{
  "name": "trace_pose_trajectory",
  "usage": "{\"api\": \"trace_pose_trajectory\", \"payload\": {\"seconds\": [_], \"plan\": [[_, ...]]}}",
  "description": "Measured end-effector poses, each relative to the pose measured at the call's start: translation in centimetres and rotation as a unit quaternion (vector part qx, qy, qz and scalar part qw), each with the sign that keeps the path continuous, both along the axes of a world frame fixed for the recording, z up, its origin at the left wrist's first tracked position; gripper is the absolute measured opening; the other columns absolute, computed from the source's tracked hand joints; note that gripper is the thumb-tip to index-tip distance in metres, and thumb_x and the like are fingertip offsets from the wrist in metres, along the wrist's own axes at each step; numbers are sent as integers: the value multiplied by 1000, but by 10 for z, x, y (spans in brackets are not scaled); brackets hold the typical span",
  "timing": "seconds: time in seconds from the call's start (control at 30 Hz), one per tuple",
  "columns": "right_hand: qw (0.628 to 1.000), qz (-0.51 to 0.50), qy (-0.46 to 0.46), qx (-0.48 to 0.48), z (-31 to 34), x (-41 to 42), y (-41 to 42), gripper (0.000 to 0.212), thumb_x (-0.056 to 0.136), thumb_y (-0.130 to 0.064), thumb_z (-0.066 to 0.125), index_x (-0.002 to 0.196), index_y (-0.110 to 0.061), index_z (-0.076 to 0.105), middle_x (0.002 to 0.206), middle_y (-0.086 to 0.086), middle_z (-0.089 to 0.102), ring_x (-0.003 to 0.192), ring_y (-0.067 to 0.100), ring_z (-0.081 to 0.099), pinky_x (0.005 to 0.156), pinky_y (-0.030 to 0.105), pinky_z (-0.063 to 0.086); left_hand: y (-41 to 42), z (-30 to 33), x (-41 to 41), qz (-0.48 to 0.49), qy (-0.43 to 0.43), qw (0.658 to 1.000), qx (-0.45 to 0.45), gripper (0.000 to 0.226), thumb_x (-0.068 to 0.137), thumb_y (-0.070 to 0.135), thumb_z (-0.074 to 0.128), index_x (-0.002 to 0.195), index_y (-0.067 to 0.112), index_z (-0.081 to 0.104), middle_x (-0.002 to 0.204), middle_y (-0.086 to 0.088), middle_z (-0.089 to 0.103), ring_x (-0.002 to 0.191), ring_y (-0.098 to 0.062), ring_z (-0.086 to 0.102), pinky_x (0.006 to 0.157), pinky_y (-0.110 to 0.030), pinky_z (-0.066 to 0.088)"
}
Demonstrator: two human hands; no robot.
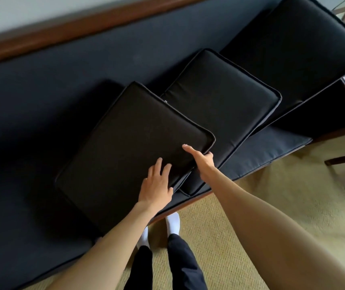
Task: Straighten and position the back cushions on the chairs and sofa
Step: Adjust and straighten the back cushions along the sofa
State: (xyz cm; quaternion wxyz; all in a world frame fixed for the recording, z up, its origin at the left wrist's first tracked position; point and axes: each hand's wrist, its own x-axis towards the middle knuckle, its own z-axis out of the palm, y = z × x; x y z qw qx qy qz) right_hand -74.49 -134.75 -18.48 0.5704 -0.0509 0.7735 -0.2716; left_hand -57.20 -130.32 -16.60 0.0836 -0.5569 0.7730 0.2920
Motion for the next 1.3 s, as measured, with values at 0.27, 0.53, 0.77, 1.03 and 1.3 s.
{"api": "trace_pose_trajectory", "payload": {"seconds": [0.27, 0.53, 0.77, 1.03, 1.3], "plan": [[998, -33, -18, -49, 27, 27, 8, 122, 42, -55, 92, 139, -16, 29, 125, 5, 57, 109, 23, 59, 96, 40, 51, 14, 15, 14, 72, 24, 997, -15, 93, 79, 47, 74, 149, 21, 18, 162, -7, 8, 147, -27, 18, 108, -41, 43], [994, -20, 55, -90, 129, 122, -4, 97, 55, -56, 83, 130, -10, 41, 113, 5, 55, 99, 23, 54, 89, 40, 50, 11, 86, 83, 145, -41, 973, -175, 128, 46, 72, 79, 149, 14, 29, 150, -10, 40, 132, -29, 44, 98, -50, 45], [910, 207, 139, -332, 188, 177, -7, 50, 74, -43, 77, 103, -16, 47, 95, -1, 61, 82, 18, 59, 72, 28, 48, -37, 147, 185, 231, 25, 958, -168, 109, 48, 46, 84, 141, 26, 30, 130, 3, 51, 112, -25, 53, 89, -53, 47], [580, 550, 455, -393, 262, 240, -87, 121, 61, -3, 78, 156, -31, 9, 164, 7, 2, 145, 36, 15, 111, 51, 32, -66, 181, 295, 219, 114, 962, -114, 113, 50, 50, 80, 144, 31, 20, 138, 5, 42, 118, -24, 50, 93, -58, 48], [416, 687, 495, -332, 297, 313, -108, 113, 59, -24, 87, 149, -35, 19, 156, 1, 9, 121, 31, 33, 84, 37, 49, -44, 179, 354, 251, 156, 947, -126, 118, 51, 53, 82, 147, 36, 15, 143, 6, 39, 123, -21, 47, 95, -55, 48]]}}
